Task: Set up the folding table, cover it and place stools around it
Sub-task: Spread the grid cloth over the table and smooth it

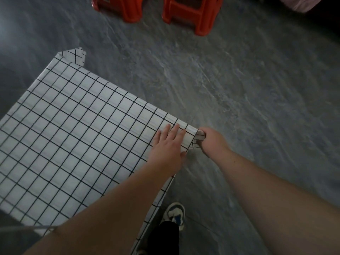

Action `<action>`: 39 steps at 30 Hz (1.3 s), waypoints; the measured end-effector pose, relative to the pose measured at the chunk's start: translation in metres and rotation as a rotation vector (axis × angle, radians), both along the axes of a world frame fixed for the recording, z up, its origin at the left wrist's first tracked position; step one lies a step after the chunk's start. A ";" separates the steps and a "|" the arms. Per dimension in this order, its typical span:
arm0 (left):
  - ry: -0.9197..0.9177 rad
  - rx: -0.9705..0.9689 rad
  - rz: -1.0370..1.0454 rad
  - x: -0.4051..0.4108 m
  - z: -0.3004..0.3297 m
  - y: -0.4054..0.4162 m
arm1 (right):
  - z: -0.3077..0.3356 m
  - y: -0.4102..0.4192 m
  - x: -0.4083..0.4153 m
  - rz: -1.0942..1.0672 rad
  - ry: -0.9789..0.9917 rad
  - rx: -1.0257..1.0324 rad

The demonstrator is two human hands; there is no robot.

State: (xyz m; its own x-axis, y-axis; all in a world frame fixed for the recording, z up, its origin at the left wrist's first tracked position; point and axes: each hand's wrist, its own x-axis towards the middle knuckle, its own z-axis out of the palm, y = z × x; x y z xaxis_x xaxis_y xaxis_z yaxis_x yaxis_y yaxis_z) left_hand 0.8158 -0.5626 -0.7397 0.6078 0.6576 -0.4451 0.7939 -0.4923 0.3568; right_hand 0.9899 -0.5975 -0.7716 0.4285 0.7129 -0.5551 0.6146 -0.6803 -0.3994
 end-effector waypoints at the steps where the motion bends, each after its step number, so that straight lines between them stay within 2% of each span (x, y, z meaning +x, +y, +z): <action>1: -0.018 -0.022 0.007 0.001 0.004 0.001 | 0.002 -0.002 -0.001 0.010 0.006 0.013; 5: -0.102 -0.034 0.061 -0.003 0.023 0.006 | 0.022 -0.010 -0.009 0.015 -0.024 0.103; 8: -0.088 -0.038 0.097 -0.012 0.039 0.005 | 0.052 -0.015 -0.021 -0.010 0.046 0.172; 18: -0.123 -0.075 0.462 -0.037 0.086 -0.016 | 0.133 -0.018 -0.043 -0.001 0.225 0.195; 21: -0.108 -0.005 0.627 -0.031 0.076 -0.011 | 0.125 0.004 -0.037 0.021 0.311 0.187; 24: 0.006 0.089 0.690 -0.013 0.052 0.001 | 0.099 0.047 -0.023 0.115 0.397 0.161; 28: 0.090 0.021 0.797 0.018 0.028 0.014 | 0.061 0.095 -0.009 0.208 0.610 0.044; 33: 0.162 -0.019 0.875 0.038 0.012 0.019 | 0.040 0.117 -0.008 0.124 0.840 -0.181; 36: 0.152 -0.014 0.891 0.036 0.011 0.019 | 0.032 0.115 -0.006 0.121 0.866 -0.223; 39: 0.145 -0.045 0.924 0.033 0.015 0.026 | 0.028 0.113 -0.008 0.176 0.763 -0.219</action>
